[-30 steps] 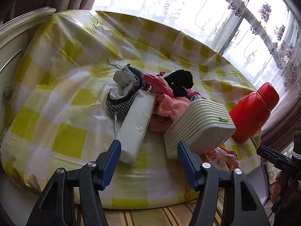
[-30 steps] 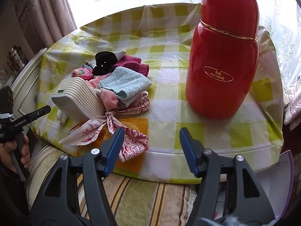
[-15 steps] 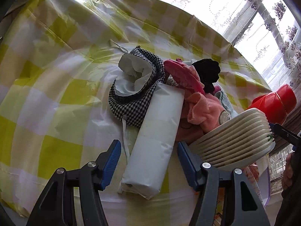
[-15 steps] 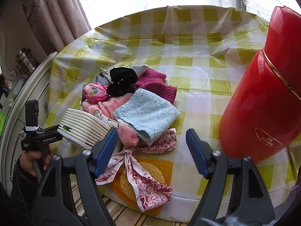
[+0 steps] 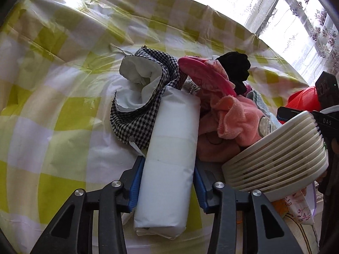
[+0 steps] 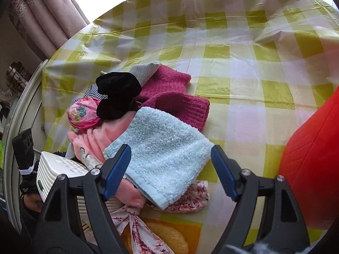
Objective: Organize soft objects
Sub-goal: 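Grasp the white paper-wrapped roll with the left gripper while the right gripper grasps the light blue towel, then carry the roll and towel into the white box and open both grippers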
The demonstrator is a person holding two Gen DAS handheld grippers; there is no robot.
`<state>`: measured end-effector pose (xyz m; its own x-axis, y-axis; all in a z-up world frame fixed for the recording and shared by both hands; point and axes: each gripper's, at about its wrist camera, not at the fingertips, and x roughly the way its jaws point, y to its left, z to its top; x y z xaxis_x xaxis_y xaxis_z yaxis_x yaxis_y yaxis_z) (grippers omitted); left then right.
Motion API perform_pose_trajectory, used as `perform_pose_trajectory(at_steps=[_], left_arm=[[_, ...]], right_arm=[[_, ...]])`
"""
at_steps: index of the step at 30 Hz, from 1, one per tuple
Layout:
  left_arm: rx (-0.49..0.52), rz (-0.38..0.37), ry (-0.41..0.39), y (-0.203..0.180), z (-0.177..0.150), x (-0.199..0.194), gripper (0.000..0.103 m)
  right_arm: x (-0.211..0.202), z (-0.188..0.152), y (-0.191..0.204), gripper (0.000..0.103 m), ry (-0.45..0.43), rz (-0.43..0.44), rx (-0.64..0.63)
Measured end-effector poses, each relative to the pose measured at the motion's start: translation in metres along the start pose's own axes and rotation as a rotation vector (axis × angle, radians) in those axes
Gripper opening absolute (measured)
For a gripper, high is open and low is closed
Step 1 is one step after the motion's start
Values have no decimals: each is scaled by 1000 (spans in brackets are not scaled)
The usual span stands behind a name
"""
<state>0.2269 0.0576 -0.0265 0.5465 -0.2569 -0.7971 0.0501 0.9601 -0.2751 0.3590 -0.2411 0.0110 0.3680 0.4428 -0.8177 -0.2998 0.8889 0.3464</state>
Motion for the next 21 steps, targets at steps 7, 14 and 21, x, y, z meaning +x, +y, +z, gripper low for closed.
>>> perform_pose_trajectory(at_steps=[7, 14, 21], left_arm=[[11, 15, -19, -3, 0, -1, 42], [3, 36, -56, -6, -1, -8, 41], [13, 75, -107, -19, -7, -21, 40]], right_arm=[[25, 6, 1, 80, 28, 0, -8], [27, 1, 6, 40, 3, -76, -47], [9, -8, 6, 19, -60, -110, -44]])
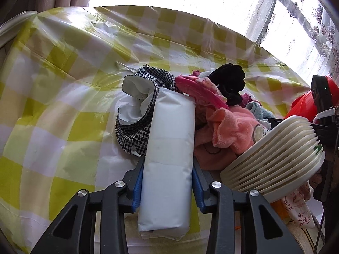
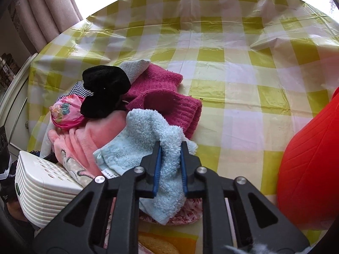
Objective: Organize soft objects
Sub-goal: 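Carry the roll and towel into the white box and open both grippers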
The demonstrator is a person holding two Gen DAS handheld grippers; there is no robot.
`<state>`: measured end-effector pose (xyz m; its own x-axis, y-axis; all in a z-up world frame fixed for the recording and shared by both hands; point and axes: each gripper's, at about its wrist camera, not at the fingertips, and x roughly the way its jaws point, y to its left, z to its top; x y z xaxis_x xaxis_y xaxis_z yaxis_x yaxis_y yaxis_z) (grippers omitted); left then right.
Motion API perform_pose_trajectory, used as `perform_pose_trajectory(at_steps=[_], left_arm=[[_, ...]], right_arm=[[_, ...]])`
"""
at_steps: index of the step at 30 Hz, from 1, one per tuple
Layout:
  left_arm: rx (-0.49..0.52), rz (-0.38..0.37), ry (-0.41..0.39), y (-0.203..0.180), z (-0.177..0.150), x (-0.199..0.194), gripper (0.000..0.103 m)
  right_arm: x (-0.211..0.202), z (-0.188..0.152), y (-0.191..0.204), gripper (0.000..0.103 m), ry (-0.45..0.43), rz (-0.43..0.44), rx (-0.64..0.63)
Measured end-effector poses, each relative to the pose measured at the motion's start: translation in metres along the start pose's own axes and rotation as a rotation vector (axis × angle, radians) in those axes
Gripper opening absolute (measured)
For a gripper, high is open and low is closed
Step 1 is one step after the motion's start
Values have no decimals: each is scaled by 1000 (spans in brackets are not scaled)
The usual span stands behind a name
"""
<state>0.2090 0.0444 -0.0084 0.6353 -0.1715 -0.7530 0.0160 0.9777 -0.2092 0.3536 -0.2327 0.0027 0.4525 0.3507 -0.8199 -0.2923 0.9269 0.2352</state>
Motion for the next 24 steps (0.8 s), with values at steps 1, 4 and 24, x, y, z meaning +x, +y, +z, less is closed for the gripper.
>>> perform_pose_trajectory(at_steps=[1, 4, 24], left_arm=[[-4, -1, -10, -1, -1, -3, 40], [-16, 10, -36, -2, -1, -12, 40], [-65, 50, -198, -21, -10, -101, 40]], right_arm=[[-5, -1, 1, 18, -13, -6, -3], [-21, -4, 3, 18, -53, -23, -6], [-136, -41, 0, 18, -218, -31, 40]])
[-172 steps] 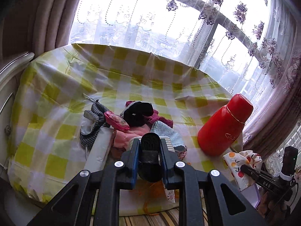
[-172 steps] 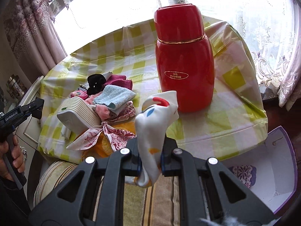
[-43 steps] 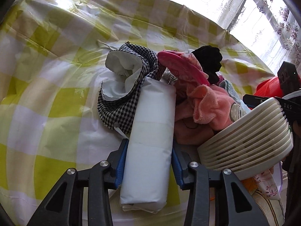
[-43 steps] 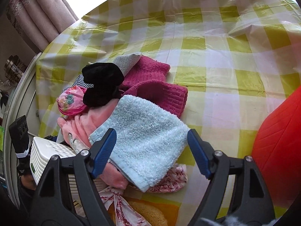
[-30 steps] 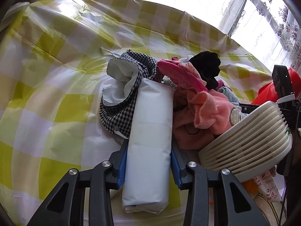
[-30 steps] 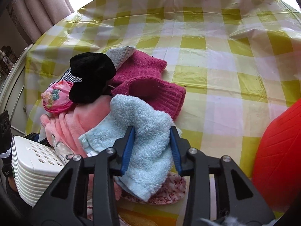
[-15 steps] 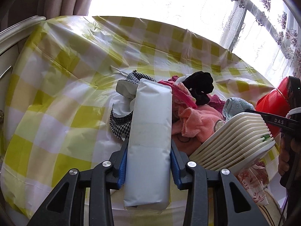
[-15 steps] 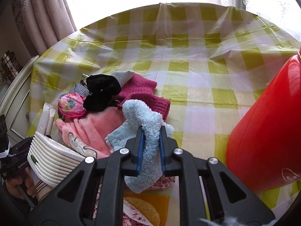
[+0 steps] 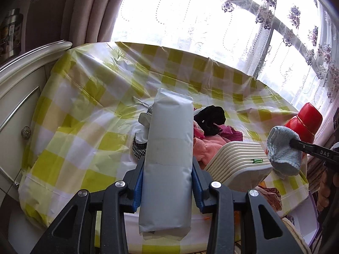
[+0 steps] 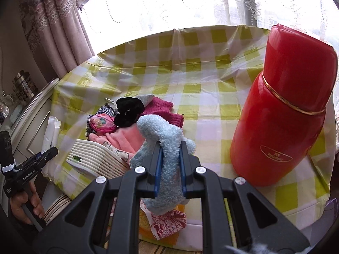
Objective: Organize soft objects
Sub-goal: 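Carry the roll and towel into the white box and open both grippers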
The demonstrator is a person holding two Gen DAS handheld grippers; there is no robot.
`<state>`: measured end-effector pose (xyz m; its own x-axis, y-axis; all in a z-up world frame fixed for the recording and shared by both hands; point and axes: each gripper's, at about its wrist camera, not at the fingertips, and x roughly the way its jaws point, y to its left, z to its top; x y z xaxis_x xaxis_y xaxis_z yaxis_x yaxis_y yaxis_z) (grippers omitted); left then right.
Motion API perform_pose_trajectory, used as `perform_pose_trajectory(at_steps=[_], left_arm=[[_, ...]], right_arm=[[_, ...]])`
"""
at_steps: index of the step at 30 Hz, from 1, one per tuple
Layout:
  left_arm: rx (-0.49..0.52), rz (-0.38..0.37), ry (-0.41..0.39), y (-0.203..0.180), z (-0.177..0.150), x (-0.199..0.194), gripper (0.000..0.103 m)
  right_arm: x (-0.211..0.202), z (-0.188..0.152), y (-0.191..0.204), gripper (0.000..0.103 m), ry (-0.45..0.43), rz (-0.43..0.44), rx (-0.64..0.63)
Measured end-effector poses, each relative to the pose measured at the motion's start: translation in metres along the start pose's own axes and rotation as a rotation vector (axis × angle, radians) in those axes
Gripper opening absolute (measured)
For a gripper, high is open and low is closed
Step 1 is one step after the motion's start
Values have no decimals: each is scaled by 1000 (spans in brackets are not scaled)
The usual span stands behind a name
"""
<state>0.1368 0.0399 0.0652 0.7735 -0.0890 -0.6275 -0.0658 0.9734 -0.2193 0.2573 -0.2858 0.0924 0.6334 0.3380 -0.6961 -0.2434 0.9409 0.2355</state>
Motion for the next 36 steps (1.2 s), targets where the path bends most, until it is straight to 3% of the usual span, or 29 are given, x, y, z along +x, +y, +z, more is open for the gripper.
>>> perform_pose_trajectory(at_steps=[13, 22, 36], left_arm=[[109, -150, -41, -71, -5, -44, 40], [187, -287, 19, -138, -28, -42, 40], [332, -497, 119, -246, -61, -37, 40]], right_arm=[[-73, -46, -34, 18, -27, -88, 39], [-116, -71, -71, 18, -42, -162, 93], [-179, -97, -131, 18, -88, -349, 174]])
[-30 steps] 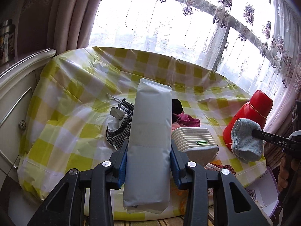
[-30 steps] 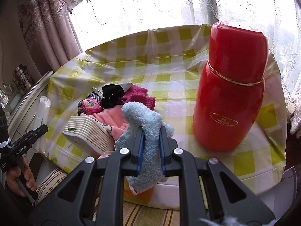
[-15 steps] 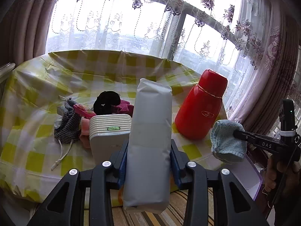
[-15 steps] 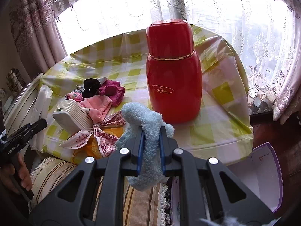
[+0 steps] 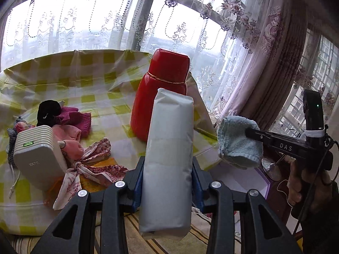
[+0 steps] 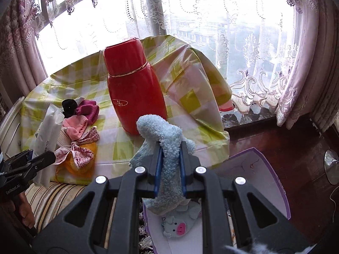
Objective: Organize soft objects
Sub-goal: 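Carry the roll and towel into the white box and open both grippers, then lift both open grippers out of the box and move back over the table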
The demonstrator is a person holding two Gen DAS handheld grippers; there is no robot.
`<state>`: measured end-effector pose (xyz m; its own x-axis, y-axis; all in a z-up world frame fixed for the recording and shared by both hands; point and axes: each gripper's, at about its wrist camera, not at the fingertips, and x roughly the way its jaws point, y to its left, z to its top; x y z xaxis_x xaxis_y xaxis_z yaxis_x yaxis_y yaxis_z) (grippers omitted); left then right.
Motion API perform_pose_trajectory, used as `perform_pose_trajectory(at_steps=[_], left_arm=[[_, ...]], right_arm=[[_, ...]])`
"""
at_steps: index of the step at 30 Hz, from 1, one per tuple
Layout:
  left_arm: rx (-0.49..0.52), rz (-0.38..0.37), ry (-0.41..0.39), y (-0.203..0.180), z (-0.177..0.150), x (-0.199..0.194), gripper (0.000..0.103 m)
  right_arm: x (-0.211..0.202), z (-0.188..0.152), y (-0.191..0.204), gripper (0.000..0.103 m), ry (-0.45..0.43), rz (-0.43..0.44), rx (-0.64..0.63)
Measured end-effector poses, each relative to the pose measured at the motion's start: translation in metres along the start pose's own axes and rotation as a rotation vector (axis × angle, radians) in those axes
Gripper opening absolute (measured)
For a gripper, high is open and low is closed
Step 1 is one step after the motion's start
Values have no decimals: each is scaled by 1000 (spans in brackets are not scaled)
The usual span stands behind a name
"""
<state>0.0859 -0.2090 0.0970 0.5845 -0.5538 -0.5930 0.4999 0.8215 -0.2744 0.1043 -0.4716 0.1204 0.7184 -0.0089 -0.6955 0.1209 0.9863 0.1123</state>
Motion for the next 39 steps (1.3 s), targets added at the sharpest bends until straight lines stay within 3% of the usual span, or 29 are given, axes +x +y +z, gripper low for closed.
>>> perform_pose_trajectory(at_steps=[5, 14, 17, 20, 24, 29, 32, 34, 36, 39], left_arm=[[38, -78, 39, -35, -3, 19, 40], [213, -152, 93, -92, -1, 54, 41], [265, -171, 101, -105, 0, 66, 45], [276, -109, 114, -104, 2, 80, 64], [236, -100, 125, -92, 1, 80, 64], [210, -72, 105, -84, 0, 69, 64], [188, -47, 77, -78, -1, 63, 68], [185, -34, 60, -78, -2, 59, 72], [178, -57, 58, -76, -5, 52, 75], [179, -24, 37, -71, -6, 43, 75]], right_arm=[[-6, -7, -28, 18, 10, -67, 42], [-14, -18, -65, 22, 26, -111, 126], [-15, -19, -71, 22, 30, -121, 142], [-15, -21, -76, 32, 35, -127, 158], [-15, -24, -79, 42, 40, -134, 156], [-11, -25, -75, 45, 52, -121, 151], [-14, -24, -67, 55, 40, -112, 127], [-17, -23, -60, 69, 22, -121, 101], [-19, -21, -52, 75, 4, -134, 66], [-23, -17, -35, 81, -32, -174, 1]])
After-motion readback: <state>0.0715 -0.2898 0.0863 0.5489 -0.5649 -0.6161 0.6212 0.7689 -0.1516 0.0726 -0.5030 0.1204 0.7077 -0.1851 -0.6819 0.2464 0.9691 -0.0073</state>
